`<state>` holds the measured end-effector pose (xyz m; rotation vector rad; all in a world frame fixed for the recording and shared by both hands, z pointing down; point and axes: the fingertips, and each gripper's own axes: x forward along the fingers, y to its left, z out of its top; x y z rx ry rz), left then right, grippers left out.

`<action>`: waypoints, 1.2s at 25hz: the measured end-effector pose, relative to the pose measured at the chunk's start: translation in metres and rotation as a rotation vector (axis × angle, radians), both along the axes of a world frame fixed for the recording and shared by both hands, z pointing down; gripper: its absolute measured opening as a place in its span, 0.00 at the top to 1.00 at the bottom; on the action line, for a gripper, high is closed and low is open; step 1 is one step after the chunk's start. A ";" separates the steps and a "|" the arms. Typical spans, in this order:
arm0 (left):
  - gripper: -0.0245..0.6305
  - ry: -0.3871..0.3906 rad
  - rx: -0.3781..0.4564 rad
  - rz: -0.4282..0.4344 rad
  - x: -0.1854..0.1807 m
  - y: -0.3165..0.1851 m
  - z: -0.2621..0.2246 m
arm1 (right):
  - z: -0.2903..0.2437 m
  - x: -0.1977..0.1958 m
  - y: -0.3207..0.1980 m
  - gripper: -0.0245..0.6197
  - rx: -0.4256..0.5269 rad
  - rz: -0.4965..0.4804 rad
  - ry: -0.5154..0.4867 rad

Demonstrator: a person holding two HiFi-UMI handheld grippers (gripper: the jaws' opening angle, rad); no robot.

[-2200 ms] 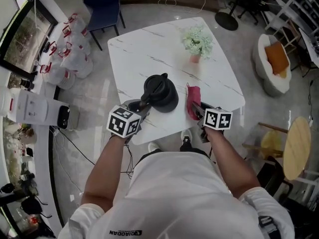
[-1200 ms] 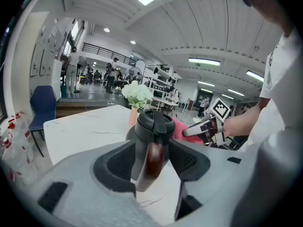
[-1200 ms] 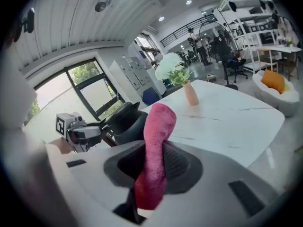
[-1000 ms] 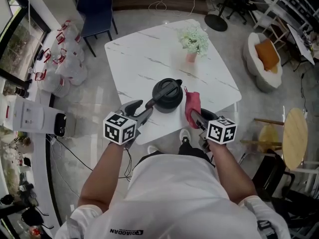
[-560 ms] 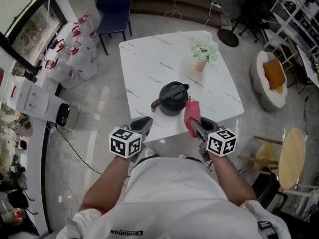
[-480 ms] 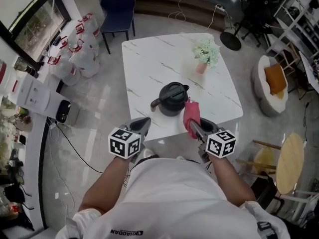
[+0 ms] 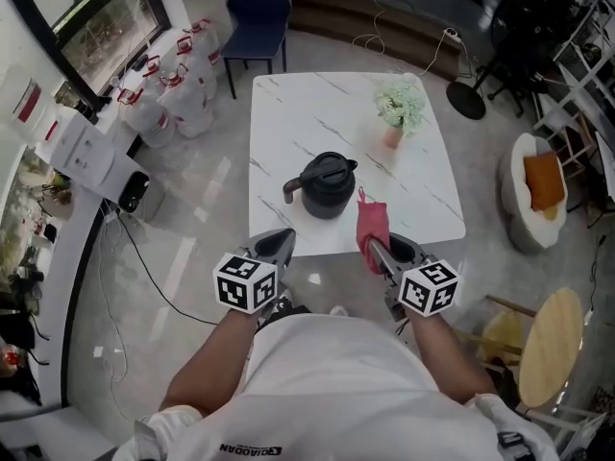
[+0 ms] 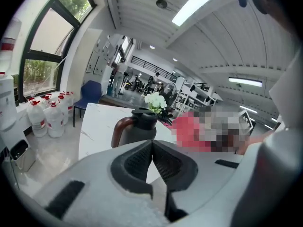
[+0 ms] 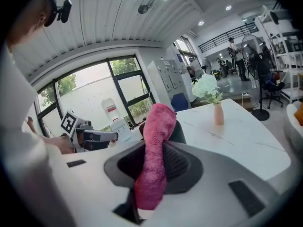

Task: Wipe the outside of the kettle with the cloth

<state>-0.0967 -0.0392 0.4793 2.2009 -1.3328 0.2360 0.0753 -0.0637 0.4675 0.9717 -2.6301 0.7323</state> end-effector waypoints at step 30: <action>0.96 -0.095 0.029 -0.041 0.043 0.036 -0.010 | 0.006 0.033 0.027 0.82 0.003 -0.074 -0.039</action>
